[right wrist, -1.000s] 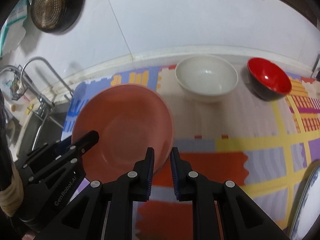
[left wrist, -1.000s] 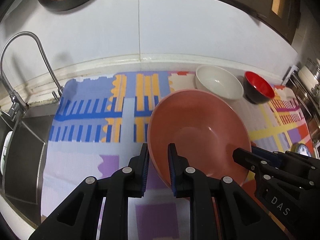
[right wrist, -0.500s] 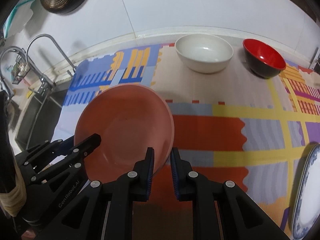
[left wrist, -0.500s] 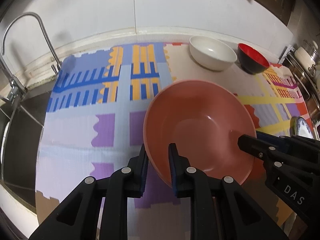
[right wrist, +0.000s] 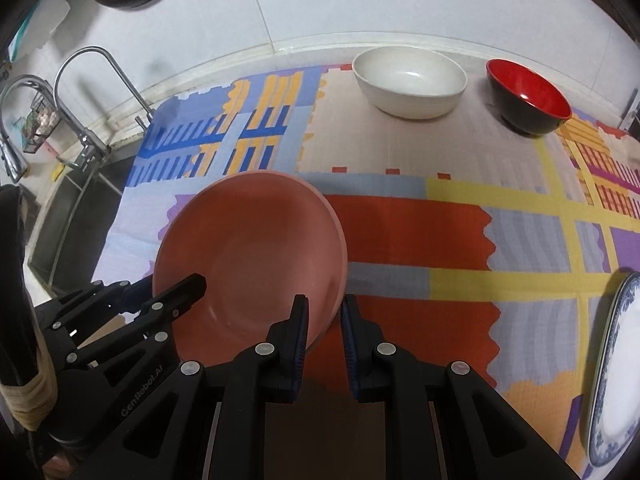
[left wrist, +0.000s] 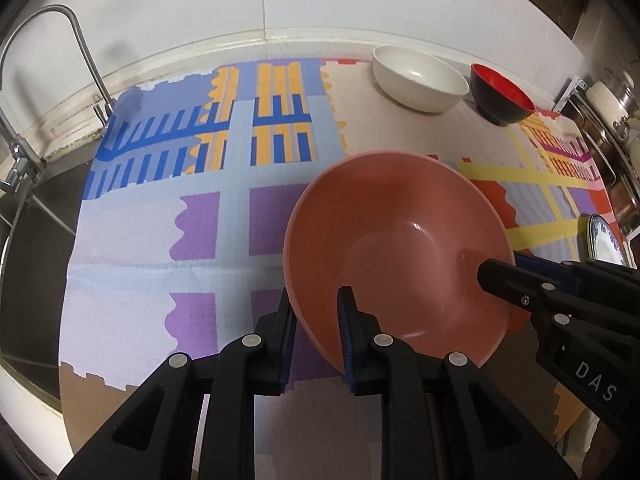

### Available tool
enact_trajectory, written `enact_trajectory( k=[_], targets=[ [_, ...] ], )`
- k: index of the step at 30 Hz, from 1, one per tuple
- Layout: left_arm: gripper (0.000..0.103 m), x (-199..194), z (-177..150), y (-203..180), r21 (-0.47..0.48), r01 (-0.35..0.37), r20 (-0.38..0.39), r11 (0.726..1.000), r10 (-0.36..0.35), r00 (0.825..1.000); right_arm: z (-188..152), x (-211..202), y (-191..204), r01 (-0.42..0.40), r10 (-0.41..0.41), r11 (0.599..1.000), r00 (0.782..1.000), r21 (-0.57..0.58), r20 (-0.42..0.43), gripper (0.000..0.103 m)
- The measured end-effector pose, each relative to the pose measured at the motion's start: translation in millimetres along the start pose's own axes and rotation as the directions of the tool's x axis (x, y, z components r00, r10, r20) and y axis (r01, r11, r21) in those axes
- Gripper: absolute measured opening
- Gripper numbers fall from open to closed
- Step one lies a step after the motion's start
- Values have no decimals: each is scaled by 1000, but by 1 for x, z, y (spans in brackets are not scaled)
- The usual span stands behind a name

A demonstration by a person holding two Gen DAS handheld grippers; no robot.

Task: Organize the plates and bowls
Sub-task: 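Carry the pink bowl across the mat toward the stacked plates, then lower the pink bowl onto the mat and open both tools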

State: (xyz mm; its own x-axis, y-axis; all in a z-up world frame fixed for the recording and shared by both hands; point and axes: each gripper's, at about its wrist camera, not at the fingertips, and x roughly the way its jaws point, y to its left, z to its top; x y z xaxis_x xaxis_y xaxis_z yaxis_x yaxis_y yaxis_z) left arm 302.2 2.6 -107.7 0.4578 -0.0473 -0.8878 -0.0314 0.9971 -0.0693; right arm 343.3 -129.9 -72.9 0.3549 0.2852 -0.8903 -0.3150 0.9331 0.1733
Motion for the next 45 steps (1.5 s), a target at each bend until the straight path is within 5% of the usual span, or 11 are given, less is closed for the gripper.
enact_trajectory(
  k=[21, 27, 30, 40, 45],
  targets=[
    [22, 4, -2, -2, -2, 9, -13, 1000, -10, 1000, -3, 5, -2, -3, 3, 1000, 1000, 17, -24, 19],
    [43, 3, -1, -1, -5, 14, -5, 1000, -14, 1000, -5, 8, -3, -3, 4, 1000, 999, 28, -34, 19],
    [52, 0, 0, 0, -6, 0, 4, 1000, 0, 1000, -6, 8, -6, -1, 2, 999, 999, 41, -39, 29],
    [74, -29, 18, 5, 3, -23, 105, 1000, 22, 994, 0, -12, -15, 41, -44, 997, 998, 61, 45, 35],
    [75, -34, 38, -1, 48, -23, 145, 999, 16, 989, 9, -22, -16, 40, -45, 997, 995, 59, 92, 35]
  ],
)
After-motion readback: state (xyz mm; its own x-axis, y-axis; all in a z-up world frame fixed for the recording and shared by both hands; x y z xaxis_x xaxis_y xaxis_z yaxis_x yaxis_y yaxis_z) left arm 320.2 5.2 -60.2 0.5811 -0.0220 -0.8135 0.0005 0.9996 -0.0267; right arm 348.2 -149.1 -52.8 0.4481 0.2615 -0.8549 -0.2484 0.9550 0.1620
